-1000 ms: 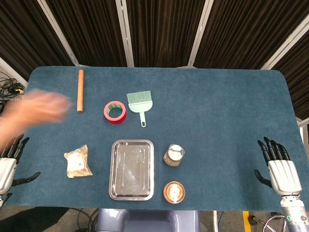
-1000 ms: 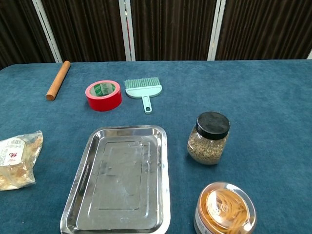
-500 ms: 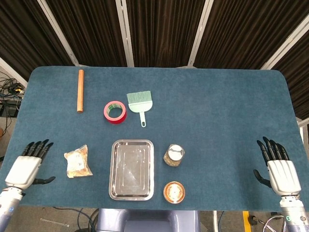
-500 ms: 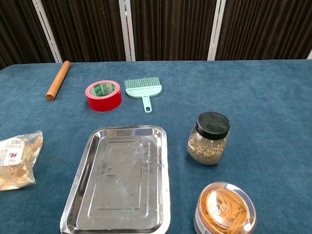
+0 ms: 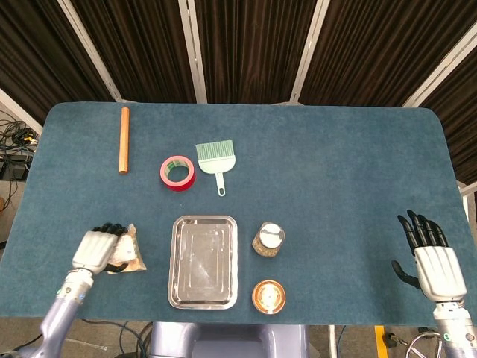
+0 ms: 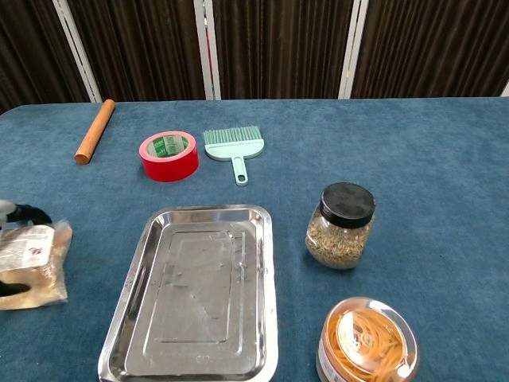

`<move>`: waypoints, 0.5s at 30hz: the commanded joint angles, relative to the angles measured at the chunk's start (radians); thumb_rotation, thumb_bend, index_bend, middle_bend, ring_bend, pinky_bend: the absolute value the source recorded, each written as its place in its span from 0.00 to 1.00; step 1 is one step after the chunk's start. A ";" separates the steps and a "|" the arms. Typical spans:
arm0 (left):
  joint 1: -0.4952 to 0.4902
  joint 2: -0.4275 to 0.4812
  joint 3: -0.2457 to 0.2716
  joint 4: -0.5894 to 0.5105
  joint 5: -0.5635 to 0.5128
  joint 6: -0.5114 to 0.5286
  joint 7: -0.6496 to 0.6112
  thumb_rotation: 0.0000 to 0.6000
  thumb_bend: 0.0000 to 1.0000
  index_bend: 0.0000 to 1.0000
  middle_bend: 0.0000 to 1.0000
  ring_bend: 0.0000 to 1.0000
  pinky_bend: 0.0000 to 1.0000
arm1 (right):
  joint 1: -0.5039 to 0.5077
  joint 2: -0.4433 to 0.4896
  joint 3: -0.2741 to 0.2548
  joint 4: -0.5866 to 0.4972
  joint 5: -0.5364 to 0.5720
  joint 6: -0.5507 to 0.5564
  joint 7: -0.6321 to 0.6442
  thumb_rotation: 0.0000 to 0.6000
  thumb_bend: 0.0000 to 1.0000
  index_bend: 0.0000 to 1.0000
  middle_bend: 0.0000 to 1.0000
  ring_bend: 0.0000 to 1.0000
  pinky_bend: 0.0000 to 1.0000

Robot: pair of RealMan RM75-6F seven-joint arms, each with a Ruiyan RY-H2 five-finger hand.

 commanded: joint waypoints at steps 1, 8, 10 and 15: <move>-0.003 -0.048 -0.010 0.020 0.017 0.060 0.001 1.00 0.34 0.63 0.65 0.58 0.67 | -0.001 0.000 0.001 0.001 0.001 0.002 0.002 1.00 0.30 0.00 0.00 0.00 0.10; 0.021 0.042 -0.007 -0.112 0.174 0.189 -0.082 1.00 0.34 0.65 0.67 0.60 0.68 | -0.004 0.000 0.000 0.001 -0.001 0.006 -0.001 1.00 0.30 0.00 0.00 0.00 0.10; 0.021 0.085 -0.019 -0.182 0.229 0.225 -0.104 1.00 0.34 0.64 0.66 0.60 0.68 | -0.003 -0.002 -0.002 0.000 -0.003 0.005 -0.007 1.00 0.30 0.00 0.00 0.00 0.10; 0.006 0.125 -0.022 -0.279 0.322 0.245 -0.124 1.00 0.30 0.57 0.60 0.54 0.64 | -0.003 -0.004 -0.003 -0.003 -0.002 0.001 -0.015 1.00 0.30 0.00 0.00 0.00 0.10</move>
